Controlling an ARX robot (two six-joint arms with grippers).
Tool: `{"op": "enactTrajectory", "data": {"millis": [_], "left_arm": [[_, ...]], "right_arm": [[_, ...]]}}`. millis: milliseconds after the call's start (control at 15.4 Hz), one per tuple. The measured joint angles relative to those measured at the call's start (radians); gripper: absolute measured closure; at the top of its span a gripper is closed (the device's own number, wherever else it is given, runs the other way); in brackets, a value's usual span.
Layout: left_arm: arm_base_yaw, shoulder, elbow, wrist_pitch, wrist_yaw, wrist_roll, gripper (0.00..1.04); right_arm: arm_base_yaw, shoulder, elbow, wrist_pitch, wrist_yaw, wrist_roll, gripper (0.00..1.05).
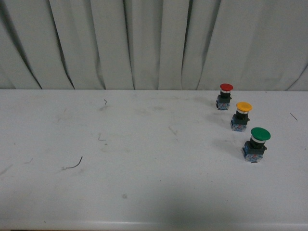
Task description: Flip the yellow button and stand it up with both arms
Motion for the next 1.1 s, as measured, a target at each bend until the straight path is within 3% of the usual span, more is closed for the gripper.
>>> {"op": "enactTrajectory", "data": {"millis": [389,907,1037,1101], "left_arm": [[0.000,0.000,0.000,0.000,0.000,0.000,0.07],[0.000,0.000,0.000,0.000,0.000,0.000,0.07],[0.000,0.000,0.000,0.000,-0.002,0.000,0.07],[0.000,0.000,0.000,0.000,0.000,0.000,0.07]], "right_arm": [[0.000,-0.180,0.000,-0.180,0.000,0.000,1.03],[0.000,-0.298,0.000,-0.297,0.000,0.000,1.03],[0.000,-0.454,0.000,-0.473,-0.001,0.000,1.03],[0.000,-0.463,0.004,-0.460,0.000,0.000,1.03]]}}
